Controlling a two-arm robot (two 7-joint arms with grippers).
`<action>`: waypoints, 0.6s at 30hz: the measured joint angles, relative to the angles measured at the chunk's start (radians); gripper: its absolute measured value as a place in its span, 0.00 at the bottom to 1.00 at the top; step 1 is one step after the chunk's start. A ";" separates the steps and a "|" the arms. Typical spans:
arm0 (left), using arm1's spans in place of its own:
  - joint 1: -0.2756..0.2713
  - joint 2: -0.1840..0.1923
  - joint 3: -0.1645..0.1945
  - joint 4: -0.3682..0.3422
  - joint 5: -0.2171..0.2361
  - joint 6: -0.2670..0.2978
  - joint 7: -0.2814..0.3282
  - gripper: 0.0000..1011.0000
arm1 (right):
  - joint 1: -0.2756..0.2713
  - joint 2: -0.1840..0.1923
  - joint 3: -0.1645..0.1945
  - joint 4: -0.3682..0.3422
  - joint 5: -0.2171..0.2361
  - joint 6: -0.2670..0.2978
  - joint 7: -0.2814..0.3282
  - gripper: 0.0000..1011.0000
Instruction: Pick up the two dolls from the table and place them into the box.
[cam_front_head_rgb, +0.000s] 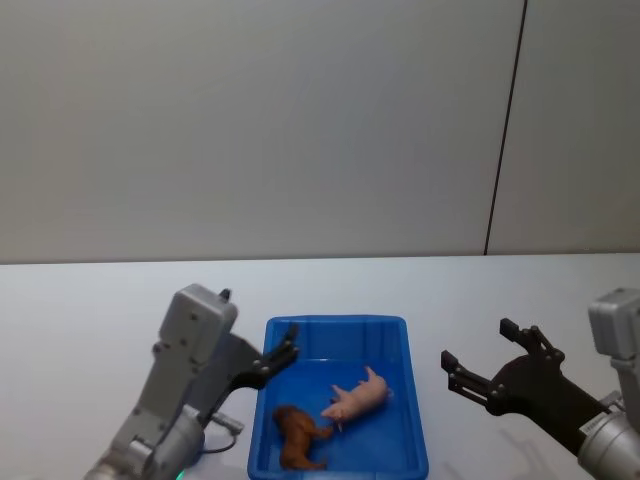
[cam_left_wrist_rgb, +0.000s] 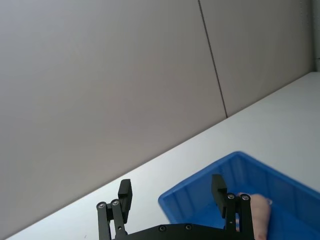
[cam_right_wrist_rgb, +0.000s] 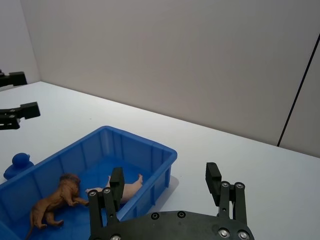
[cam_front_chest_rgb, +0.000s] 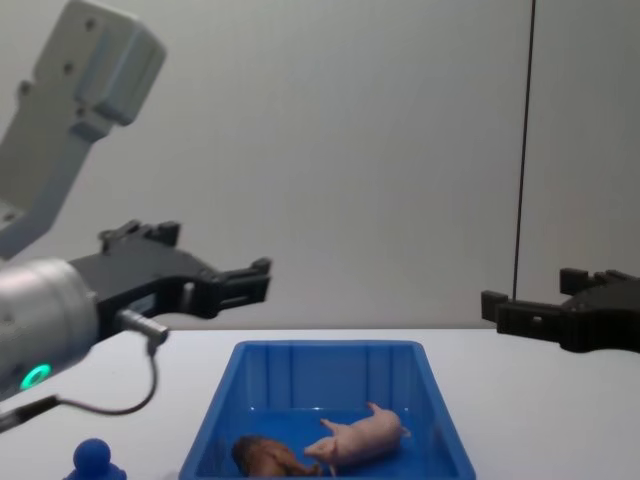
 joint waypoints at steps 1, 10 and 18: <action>0.005 0.005 -0.002 -0.004 -0.002 0.003 0.004 0.99 | -0.001 0.000 0.000 0.000 0.001 -0.001 0.000 0.99; 0.068 0.058 -0.023 -0.029 -0.047 0.034 0.060 0.99 | -0.005 0.005 0.003 -0.003 0.006 -0.006 -0.003 0.99; 0.101 0.075 -0.032 -0.009 -0.083 0.033 0.072 0.99 | -0.007 0.006 0.004 -0.004 0.008 -0.008 -0.004 0.99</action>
